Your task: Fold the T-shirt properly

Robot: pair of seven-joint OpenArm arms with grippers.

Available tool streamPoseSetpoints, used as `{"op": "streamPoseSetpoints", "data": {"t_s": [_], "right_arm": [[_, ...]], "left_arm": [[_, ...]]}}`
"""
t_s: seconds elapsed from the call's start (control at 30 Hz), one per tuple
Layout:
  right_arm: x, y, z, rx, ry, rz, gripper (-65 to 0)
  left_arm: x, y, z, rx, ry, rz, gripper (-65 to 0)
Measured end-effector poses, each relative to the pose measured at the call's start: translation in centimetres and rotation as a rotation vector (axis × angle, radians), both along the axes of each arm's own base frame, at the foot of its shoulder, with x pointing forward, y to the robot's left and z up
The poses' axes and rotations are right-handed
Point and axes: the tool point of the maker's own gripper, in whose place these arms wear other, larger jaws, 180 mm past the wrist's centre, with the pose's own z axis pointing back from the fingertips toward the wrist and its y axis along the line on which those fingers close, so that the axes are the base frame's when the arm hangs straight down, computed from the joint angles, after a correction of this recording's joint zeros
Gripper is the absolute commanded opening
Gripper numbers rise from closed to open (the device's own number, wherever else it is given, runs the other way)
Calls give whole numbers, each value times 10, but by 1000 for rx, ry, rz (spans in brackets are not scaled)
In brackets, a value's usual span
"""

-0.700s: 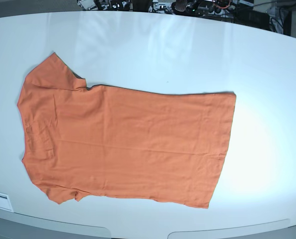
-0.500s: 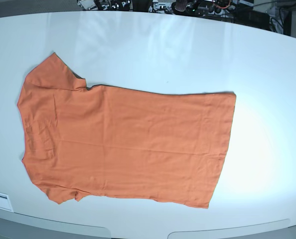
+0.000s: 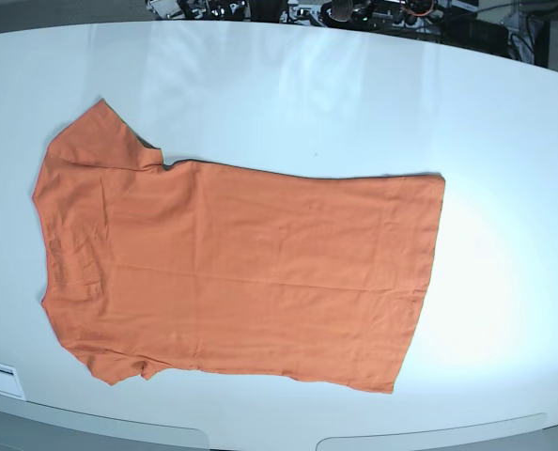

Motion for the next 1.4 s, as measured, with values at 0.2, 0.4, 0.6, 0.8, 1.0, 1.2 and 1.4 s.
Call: {"op": "streamPoseSetpoints", "data": {"t_s": [0.2, 0.4, 0.6, 0.8, 1.0, 1.2, 1.4], "right_arm": [[0, 0, 0, 0, 0, 0, -650], [0, 0, 0, 1, 0, 0, -650], [-32, 19, 5, 113, 145, 93, -650], [-80, 27, 10, 176, 237, 108, -650], [-151, 26, 25, 154, 373, 137, -650], [-165, 20, 52, 118, 361, 165, -650], [-172, -1, 101, 74, 316, 231, -650]], "left_arm": [[-1, 0, 0, -1, 0, 1, -650], [2, -1, 1, -3, -6, -1, -650], [-5, -5, 3, -9, 52, -117, -650], [-37, -4, 18, -130, 66, -192, -650], [-83, 10, 40, -205, 124, -203, -650], [-111, 27, 71, -229, 168, -223, -650], [-125, 63, 116, -199, 166, -337, -650]]}}
